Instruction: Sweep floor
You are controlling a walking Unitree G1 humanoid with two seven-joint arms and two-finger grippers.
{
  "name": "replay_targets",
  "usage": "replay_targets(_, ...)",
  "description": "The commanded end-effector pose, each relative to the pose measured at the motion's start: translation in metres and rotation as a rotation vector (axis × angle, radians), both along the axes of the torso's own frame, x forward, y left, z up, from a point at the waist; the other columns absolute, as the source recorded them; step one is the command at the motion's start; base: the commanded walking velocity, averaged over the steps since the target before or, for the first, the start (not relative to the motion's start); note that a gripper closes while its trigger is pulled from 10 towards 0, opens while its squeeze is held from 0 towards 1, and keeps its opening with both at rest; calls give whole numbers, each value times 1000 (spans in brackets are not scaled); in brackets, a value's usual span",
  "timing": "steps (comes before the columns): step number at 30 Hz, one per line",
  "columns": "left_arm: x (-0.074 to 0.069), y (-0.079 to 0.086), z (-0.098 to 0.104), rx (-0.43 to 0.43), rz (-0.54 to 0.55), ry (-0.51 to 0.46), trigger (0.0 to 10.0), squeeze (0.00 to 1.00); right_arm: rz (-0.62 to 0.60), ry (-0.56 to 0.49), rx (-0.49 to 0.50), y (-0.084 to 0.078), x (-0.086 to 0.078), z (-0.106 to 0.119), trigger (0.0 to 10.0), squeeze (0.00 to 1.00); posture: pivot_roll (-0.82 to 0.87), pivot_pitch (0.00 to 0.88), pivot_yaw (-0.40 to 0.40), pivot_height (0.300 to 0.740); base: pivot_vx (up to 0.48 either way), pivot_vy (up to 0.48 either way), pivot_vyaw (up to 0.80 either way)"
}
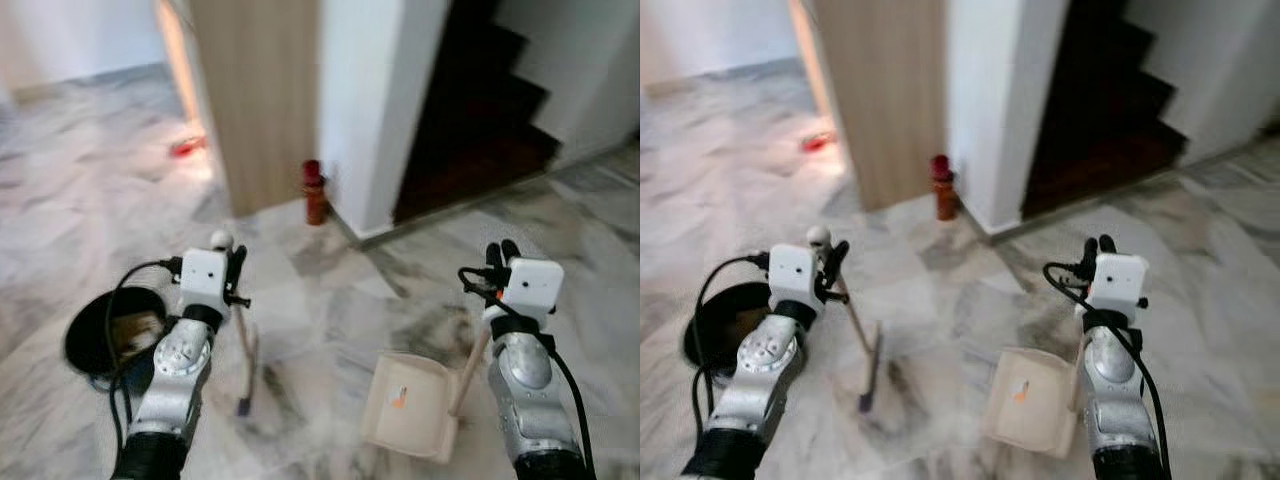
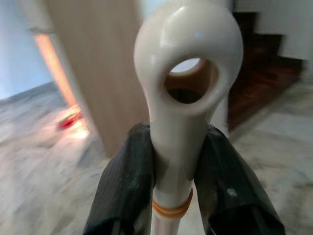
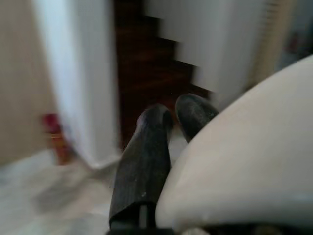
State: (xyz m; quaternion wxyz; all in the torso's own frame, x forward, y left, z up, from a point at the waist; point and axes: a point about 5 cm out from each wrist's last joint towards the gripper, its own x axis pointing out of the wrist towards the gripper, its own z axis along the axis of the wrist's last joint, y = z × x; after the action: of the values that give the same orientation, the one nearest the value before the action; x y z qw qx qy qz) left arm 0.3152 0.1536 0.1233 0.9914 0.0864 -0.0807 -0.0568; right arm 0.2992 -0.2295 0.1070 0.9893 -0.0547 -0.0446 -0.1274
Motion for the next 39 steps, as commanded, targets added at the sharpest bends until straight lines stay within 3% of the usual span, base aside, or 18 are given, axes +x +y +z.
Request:
replay_targets(1, 2, 4, 12, 1, 5, -59, 10000, 0, 30, -51, -1, 9, 6, 12, 10000, 0, -118, 0, 26, 740, 0, -480, -800)
replay_targets(4, 2, 5, 12, -29, 14, -59, 10000, 0, 28, -50, -4, 8, 6, 13, 10000, 0, -119, 0, 22, 740, 0, -160, -800)
replay_targets(22, 3, 4, 10, -7, 22, -59, 10000, 0, 26, -49, -12, 5, 7, 15, 10000, 0, -123, 0, 9, 740, 0, -221, -800)
replay_targets(39, 2, 3, 10, -30, 15, -59, 10000, 0, 28, -47, -16, 4, 6, 15, 10000, 0, -125, 0, 3, 740, 0, 0, -800)
